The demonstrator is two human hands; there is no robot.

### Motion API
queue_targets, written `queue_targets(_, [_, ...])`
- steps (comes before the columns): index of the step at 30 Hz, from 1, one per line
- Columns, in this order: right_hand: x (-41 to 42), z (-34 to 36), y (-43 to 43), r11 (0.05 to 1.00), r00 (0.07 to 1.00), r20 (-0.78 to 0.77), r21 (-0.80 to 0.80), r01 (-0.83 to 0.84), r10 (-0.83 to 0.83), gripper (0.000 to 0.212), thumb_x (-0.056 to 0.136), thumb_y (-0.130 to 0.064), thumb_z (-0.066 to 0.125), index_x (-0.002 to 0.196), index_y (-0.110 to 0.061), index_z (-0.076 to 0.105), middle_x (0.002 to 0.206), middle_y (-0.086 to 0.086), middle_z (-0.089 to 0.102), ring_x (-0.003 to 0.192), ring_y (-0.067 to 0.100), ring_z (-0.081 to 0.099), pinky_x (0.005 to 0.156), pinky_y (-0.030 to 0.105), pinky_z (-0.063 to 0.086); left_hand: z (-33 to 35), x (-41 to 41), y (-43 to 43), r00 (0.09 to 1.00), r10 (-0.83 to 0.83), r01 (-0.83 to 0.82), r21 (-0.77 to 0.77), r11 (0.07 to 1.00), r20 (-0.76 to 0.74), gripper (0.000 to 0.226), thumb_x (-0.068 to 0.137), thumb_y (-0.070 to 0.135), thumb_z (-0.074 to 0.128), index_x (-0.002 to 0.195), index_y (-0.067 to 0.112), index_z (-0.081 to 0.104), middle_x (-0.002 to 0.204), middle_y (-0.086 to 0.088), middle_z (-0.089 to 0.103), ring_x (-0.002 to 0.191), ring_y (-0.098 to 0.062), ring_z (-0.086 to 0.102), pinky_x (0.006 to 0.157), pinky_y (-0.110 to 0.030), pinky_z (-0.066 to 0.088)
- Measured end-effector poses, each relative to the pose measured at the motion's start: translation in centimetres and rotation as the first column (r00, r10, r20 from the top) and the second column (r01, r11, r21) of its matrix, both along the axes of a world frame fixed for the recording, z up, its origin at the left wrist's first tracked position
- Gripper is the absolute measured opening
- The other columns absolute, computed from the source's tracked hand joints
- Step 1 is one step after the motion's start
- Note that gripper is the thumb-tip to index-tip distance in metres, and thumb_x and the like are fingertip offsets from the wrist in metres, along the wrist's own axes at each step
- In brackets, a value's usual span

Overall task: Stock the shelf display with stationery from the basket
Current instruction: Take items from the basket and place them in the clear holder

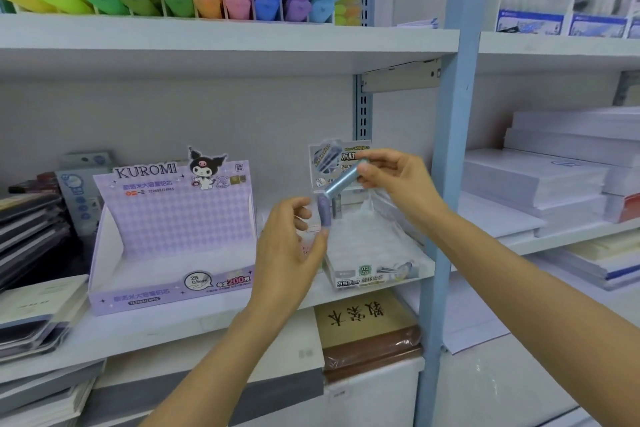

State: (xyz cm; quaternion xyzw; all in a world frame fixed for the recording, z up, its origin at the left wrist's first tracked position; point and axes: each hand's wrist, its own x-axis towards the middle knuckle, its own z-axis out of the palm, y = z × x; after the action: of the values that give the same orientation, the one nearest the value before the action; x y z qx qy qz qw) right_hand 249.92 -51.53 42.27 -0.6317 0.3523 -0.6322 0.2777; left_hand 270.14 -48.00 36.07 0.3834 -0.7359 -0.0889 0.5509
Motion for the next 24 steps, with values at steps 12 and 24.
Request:
queue_targets(12, [-1.3,-3.0,-6.3,0.918,0.775,-0.509,-0.086,0.388,-0.375,0.023,0.088,0.004,0.064,0.108,-0.006,0.066,0.105,0.012,0.068,0.091,0.022,0.064,0.089,0.029,0.052,-3.7,0.1,-0.2,0.8,0.1,0.102,-0.297,0.949,0.592,0.028,0.094,0.025,0.062,0.121,0.023,0.068,0.121,0.008,0.067,0.116,-0.017,0.06,0.11,-0.046,0.033])
queue_targets(24, [-1.5,-1.6,-7.4,0.94,0.645,-0.7,-0.115,0.32,-0.306,0.028,0.086,0.001,0.067,0.113,-0.005,0.066,0.104,0.008,0.066,0.092,0.016,0.06,0.086,0.019,0.046,-3.9,0.3,-0.4,0.81,0.104,0.089,-0.296,0.951,0.577,0.029,0.091,0.023,0.066,0.12,0.022,0.069,0.12,0.006,0.068,0.115,-0.02,0.061,0.106,-0.049,0.037])
